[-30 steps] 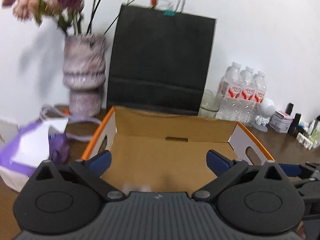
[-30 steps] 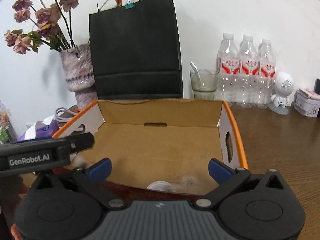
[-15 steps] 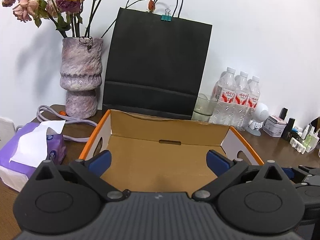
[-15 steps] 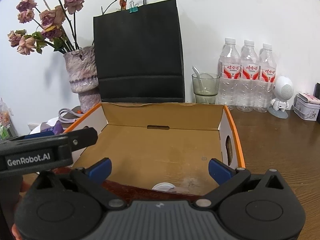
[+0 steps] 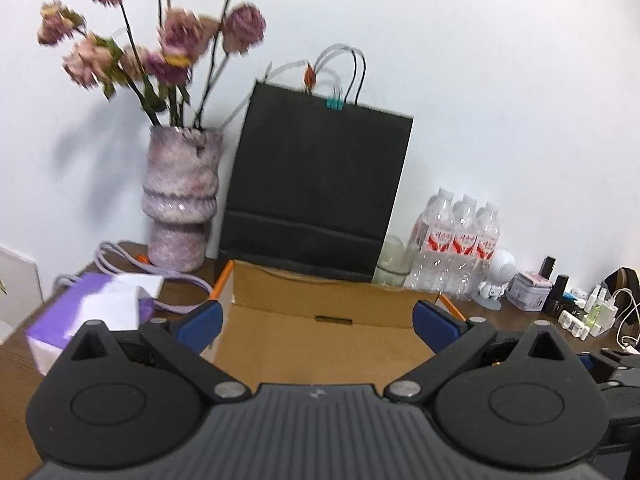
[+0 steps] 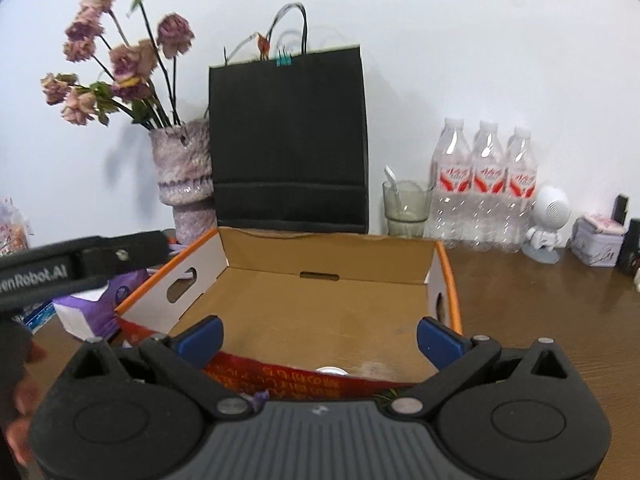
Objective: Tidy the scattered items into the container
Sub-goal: 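Grasp the white round case with the right gripper while the left grasps the tissue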
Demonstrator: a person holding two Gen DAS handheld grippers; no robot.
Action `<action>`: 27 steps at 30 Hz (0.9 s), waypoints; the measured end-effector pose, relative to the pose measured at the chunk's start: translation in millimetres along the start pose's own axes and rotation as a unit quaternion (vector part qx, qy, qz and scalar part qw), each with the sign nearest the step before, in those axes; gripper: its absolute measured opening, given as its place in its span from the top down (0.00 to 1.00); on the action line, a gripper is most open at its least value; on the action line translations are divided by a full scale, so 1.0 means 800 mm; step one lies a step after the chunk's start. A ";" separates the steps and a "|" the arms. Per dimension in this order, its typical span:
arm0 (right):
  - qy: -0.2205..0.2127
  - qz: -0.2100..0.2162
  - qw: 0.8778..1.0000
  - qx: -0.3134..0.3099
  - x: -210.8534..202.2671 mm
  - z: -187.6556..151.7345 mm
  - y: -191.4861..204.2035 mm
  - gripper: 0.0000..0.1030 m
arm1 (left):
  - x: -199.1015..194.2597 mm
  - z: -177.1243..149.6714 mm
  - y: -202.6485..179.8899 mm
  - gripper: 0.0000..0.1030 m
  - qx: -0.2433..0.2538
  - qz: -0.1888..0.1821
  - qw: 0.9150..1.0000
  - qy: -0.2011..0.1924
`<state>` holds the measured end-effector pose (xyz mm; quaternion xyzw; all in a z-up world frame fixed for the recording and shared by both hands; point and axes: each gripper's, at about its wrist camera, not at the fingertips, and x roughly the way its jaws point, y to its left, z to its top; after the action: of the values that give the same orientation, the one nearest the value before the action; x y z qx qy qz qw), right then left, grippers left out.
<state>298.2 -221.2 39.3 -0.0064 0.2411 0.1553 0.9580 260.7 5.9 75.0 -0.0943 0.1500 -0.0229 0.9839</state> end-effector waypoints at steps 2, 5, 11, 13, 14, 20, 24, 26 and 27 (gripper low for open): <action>-0.005 -0.001 1.000 -0.001 -0.019 -0.005 -0.002 0.00 | -0.021 0.001 0.006 0.00 0.003 0.005 1.000 -0.006; -0.009 0.000 1.000 -0.011 -0.047 -0.019 -0.002 0.00 | -0.045 -0.001 0.016 0.00 0.010 0.005 1.000 0.002; -0.013 -0.009 0.999 -0.031 -0.099 -0.062 0.004 0.00 | -0.089 -0.025 0.039 0.00 0.028 0.019 0.999 0.030; -0.006 -0.013 0.999 -0.030 -0.111 -0.080 0.005 0.00 | -0.105 -0.040 0.048 0.00 0.032 0.021 0.999 0.039; -0.002 -0.015 1.000 -0.027 -0.117 -0.090 0.006 0.00 | -0.113 -0.049 0.052 0.00 0.034 0.025 0.998 0.044; 0.036 -0.014 0.999 -0.013 -0.139 -0.152 0.018 0.00 | -0.142 -0.103 0.077 0.00 0.031 0.038 0.995 0.087; 0.059 -0.011 0.998 -0.008 -0.138 -0.179 0.031 0.00 | -0.143 -0.120 0.090 0.00 0.027 0.042 0.993 0.107; 0.065 -0.010 0.998 -0.008 -0.136 -0.182 0.038 0.00 | -0.142 -0.122 0.093 0.00 0.029 0.041 0.993 0.111; 0.066 -0.009 0.998 -0.008 -0.135 -0.183 0.042 0.00 | -0.141 -0.122 0.093 0.00 0.031 0.039 0.992 0.112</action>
<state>130.5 -233.8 -37.6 -0.0269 0.3024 0.1475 0.9413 125.0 69.6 2.1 -0.0548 0.2621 0.0006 0.9635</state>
